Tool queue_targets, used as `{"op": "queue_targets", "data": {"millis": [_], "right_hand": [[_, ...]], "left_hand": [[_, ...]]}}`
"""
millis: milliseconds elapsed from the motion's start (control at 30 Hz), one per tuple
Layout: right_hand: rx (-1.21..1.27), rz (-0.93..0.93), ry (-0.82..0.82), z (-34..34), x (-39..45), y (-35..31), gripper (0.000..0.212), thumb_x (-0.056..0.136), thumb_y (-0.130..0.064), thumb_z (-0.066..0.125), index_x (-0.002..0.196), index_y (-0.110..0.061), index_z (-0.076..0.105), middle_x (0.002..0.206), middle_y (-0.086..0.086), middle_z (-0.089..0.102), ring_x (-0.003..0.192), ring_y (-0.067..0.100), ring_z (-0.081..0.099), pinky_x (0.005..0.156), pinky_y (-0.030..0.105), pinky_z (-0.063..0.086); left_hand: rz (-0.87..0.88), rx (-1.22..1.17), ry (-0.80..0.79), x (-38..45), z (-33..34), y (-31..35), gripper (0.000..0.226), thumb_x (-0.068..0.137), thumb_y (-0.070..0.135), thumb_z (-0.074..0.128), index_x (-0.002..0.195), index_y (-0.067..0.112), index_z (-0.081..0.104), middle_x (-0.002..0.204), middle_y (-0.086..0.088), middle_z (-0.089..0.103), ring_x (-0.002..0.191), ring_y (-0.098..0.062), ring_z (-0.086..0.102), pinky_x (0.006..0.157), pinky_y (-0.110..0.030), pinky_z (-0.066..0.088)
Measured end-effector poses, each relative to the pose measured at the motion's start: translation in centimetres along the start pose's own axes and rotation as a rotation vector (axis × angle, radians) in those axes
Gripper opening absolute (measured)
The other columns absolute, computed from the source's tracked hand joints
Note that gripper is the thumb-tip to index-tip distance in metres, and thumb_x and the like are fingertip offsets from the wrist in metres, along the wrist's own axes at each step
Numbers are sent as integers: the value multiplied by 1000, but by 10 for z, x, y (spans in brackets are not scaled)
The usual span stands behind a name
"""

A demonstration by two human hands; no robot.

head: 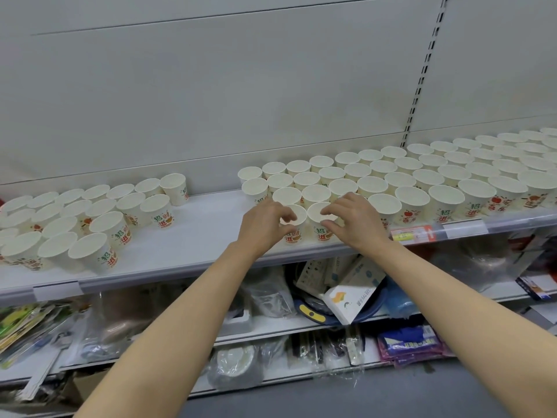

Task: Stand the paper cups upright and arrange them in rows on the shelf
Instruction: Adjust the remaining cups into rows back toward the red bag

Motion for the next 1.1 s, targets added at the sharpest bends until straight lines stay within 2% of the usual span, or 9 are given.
{"op": "queue_targets", "data": {"millis": [267, 400, 500, 600, 700, 800, 867, 967, 1100], "right_hand": [[21, -105, 129, 9, 22, -38, 17, 83, -32, 68, 85, -16, 71, 80, -2, 68, 77, 25, 56, 65, 35, 43], [45, -143, 137, 35, 33, -67, 19, 83, -34, 62, 81, -17, 70, 77, -2, 68, 74, 24, 54, 63, 34, 42], [55, -169, 136, 54, 47, -95, 18, 84, -33, 62, 80, -17, 69, 78, -3, 67, 75, 24, 55, 63, 35, 41], [70, -185, 122, 76, 63, -123, 10, 81, -27, 71, 80, -17, 69, 78, -3, 68, 74, 23, 56, 65, 33, 40], [80, -157, 86, 99, 81, -148, 9, 78, -25, 75, 80, -17, 71, 79, -3, 69, 74, 21, 58, 66, 32, 42], [75, -114, 53, 124, 104, -166, 7, 77, -22, 76, 81, -18, 71, 80, -3, 70, 74, 21, 59, 67, 31, 43], [76, -114, 49, 142, 122, -175, 7, 76, -18, 77, 79, -17, 71, 76, -2, 68, 71, 23, 58, 65, 33, 45], [68, -83, 22, 173, 155, -184, 13, 70, -10, 80, 76, -16, 70, 70, -1, 66, 68, 26, 57, 60, 33, 46], [36, -15, -88, 212, 203, -192, 25, 67, -9, 80, 89, -13, 71, 84, 3, 68, 80, 30, 57, 68, 37, 49]], "left_hand": [[-25, 100, 84, -43, -34, -39, 25, 91, 48, 60, 110, 34, 69, 101, 15, 67, 92, -6, 52, 70, -22, 39], [-190, 146, 117, -77, -52, -109, 18, 94, 41, 58, 103, 33, 71, 98, 15, 67, 93, -7, 53, 68, -22, 35], [-329, 174, 164, -85, -74, -170, 13, 92, 33, 61, 95, 30, 73, 94, 10, 69, 92, -13, 59, 68, -28, 46], [-424, 242, 241, -74, -101, -218, 16, 89, 31, 66, 102, 26, 72, 100, 4, 70, 96, -21, 58, 72, -35, 51], [-424, 324, 138, -52, -109, -254, 30, 86, 30, 70, 115, 25, 69, 112, -1, 66, 105, -26, 53, 78, -36, 45], [-398, 360, 22, -37, -108, -276, 19, 84, 23, 67, 102, 26, 73, 102, -1, 68, 103, -26, 56, 73, -33, 44], [-373, 331, 2, -34, -111, -281, 13, 84, 20, 64, 89, 27, 74, 93, 0, 70, 97, -23, 59, 65, -29, 42], [-273, 288, 15, -38, -122, -279, 7, 84, 26, 67, 86, 29, 72, 92, 6, 69, 93, -18, 59, 64, -29, 44], [-204, 237, 23, -54, -137, -284, 6, 88, 32, 64, 89, 30, 69, 94, 13, 65, 93, -12, 56, 65, -29, 43]]}}
Point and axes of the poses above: each hand's wrist, its own x-axis towards the middle knuckle, its own z-axis out of the palm, y = z × x, the point moved 6 cm from there along x, towards the middle knuckle
